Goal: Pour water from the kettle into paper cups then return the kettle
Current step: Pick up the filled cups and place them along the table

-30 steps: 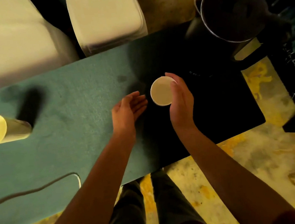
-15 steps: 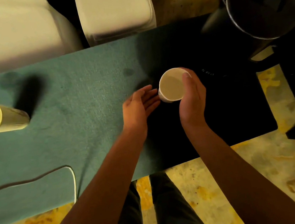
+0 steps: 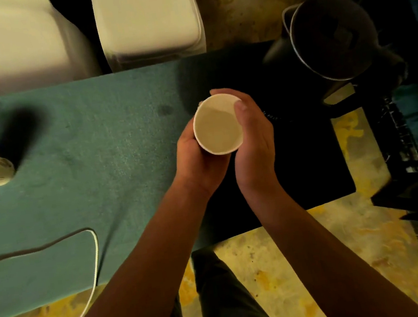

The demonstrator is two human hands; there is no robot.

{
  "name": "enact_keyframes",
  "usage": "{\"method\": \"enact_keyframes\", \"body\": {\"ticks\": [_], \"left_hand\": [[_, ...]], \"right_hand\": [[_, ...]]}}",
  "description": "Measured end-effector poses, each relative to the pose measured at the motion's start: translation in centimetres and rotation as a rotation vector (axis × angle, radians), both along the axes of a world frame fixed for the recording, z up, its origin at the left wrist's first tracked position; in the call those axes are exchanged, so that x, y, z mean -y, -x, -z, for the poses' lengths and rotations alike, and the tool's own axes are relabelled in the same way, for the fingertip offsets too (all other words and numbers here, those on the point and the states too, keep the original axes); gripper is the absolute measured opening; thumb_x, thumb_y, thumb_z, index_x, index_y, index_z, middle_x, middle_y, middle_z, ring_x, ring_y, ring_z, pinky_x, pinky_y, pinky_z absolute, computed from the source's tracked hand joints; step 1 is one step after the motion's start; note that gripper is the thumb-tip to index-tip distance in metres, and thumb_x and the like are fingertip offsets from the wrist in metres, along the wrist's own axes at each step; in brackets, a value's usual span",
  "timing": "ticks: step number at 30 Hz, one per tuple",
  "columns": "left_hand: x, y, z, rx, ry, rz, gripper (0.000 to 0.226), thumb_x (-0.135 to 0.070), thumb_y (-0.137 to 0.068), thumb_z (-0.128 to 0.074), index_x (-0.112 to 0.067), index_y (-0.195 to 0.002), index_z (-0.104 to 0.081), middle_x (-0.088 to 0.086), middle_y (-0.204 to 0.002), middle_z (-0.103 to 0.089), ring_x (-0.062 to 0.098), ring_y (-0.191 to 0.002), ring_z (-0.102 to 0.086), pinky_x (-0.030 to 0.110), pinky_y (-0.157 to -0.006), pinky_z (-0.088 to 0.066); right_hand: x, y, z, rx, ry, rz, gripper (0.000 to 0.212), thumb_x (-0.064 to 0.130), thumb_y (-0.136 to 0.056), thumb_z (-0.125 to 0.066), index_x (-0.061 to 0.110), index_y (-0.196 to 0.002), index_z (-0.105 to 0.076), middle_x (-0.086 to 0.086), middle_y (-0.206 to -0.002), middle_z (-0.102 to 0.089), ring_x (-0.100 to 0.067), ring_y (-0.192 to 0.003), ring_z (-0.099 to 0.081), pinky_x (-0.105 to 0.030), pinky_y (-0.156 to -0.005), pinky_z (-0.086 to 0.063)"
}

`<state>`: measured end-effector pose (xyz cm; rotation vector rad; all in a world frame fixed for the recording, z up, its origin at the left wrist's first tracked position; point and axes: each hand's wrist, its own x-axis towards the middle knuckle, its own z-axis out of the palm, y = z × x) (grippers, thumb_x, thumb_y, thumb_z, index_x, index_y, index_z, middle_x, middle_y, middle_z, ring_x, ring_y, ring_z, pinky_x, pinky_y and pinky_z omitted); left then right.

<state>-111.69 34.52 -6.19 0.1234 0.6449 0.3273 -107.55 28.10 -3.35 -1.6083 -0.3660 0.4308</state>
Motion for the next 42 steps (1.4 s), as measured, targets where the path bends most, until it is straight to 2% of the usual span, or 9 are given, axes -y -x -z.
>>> {"method": "enact_keyframes", "body": {"ticks": [4, 10, 15, 20, 26, 31, 34, 39, 42], "left_hand": [[-0.5, 0.3, -1.5, 0.012, 0.012, -0.046, 0.031, -0.024, -0.101, -0.039, -0.006, -0.104, -0.064, 0.013, -0.095, -0.07, 0.025, -0.086, -0.069, 0.032, -0.076, -0.059], [-1.8, 2.2, -4.9, 0.036, 0.084, -0.201, 0.038, -0.021, -0.089, -0.049, -0.007, -0.074, -0.08, 0.012, -0.082, -0.075, 0.023, -0.072, -0.075, 0.03, -0.068, -0.062], [-3.1, 5.2, -6.9, 0.043, 0.171, -0.284, 0.028, -0.022, -0.081, -0.057, -0.004, -0.099, -0.07, 0.014, -0.094, -0.072, 0.026, -0.082, -0.071, 0.032, -0.071, -0.062], [-5.2, 9.9, -8.0, 0.03, 0.136, -0.387, 0.027, -0.024, -0.098, -0.045, -0.008, -0.109, -0.063, 0.012, -0.104, -0.065, 0.025, -0.09, -0.066, 0.032, -0.074, -0.06], [-7.7, 16.0, -9.6, -0.009, 0.058, -0.434, 0.029, -0.027, -0.086, -0.054, -0.009, -0.107, -0.063, 0.011, -0.1, -0.065, 0.023, -0.09, -0.064, 0.033, -0.078, -0.056], [-10.7, 22.5, -9.7, 0.016, 0.043, -0.511, 0.025, -0.028, -0.091, -0.053, -0.009, -0.101, -0.066, 0.01, -0.095, -0.069, 0.022, -0.085, -0.068, 0.031, -0.073, -0.059], [-12.5, 26.4, -9.7, 0.008, 0.018, -0.547, 0.026, -0.028, -0.091, -0.054, -0.011, -0.107, -0.063, 0.009, -0.096, -0.069, 0.022, -0.085, -0.069, 0.03, -0.071, -0.06], [-15.9, 33.2, -10.0, 0.01, 0.014, -0.562, 0.038, -0.032, -0.075, -0.059, -0.011, -0.105, -0.066, 0.009, -0.098, -0.069, 0.023, -0.089, -0.067, 0.033, -0.078, -0.057], [-18.2, 37.4, -10.0, 0.007, 0.023, -0.59, 0.04, -0.033, -0.075, -0.059, -0.011, -0.108, -0.064, 0.01, -0.101, -0.067, 0.024, -0.092, -0.065, 0.035, -0.084, -0.053]], "right_hand": [[-0.8, 0.2, -1.4, 0.002, -0.057, -0.055, 0.043, 0.02, -0.106, -0.034, 0.0, -0.124, -0.068, -0.019, -0.122, -0.072, -0.028, -0.113, -0.069, -0.028, -0.091, -0.056], [-3.1, 1.7, -4.0, -0.082, -0.146, -0.129, 0.045, 0.018, -0.102, -0.034, -0.008, -0.117, -0.068, -0.029, -0.116, -0.073, -0.04, -0.111, -0.07, -0.04, -0.096, -0.057], [-5.3, 4.3, -5.6, -0.146, -0.172, -0.172, 0.043, 0.019, -0.098, -0.037, -0.005, -0.109, -0.07, -0.035, -0.113, -0.071, -0.052, -0.109, -0.066, -0.053, -0.098, -0.054], [-7.9, 8.6, -7.6, -0.123, -0.15, -0.26, 0.039, 0.019, -0.096, -0.038, 0.004, -0.101, -0.073, -0.029, -0.109, -0.073, -0.045, -0.103, -0.069, -0.038, -0.088, -0.056], [-11.2, 14.3, -8.8, -0.146, -0.179, -0.347, 0.039, 0.019, -0.096, -0.037, 0.007, -0.102, -0.074, -0.013, -0.1, -0.075, -0.02, -0.092, -0.072, -0.025, -0.079, -0.057], [-14.3, 20.5, -9.3, -0.145, -0.16, -0.463, 0.046, 0.022, -0.098, -0.035, -0.001, -0.115, -0.071, -0.023, -0.118, -0.074, -0.036, -0.109, -0.071, -0.032, -0.087, -0.058], [-16.3, 24.3, -9.4, -0.159, -0.191, -0.499, 0.041, 0.02, -0.098, -0.036, 0.006, -0.11, -0.072, 0.0, -0.105, -0.078, -0.013, -0.099, -0.073, -0.024, -0.083, -0.057], [-19.9, 30.9, -9.6, -0.188, -0.138, -0.524, 0.052, 0.026, -0.096, -0.036, -0.006, -0.12, -0.069, -0.03, -0.122, -0.07, -0.047, -0.114, -0.066, -0.051, -0.095, -0.056], [-22.3, 35.0, -9.6, -0.183, -0.125, -0.558, 0.048, 0.028, -0.097, -0.036, 0.003, -0.118, -0.072, -0.026, -0.124, -0.07, -0.043, -0.116, -0.066, -0.052, -0.098, -0.055]]}}
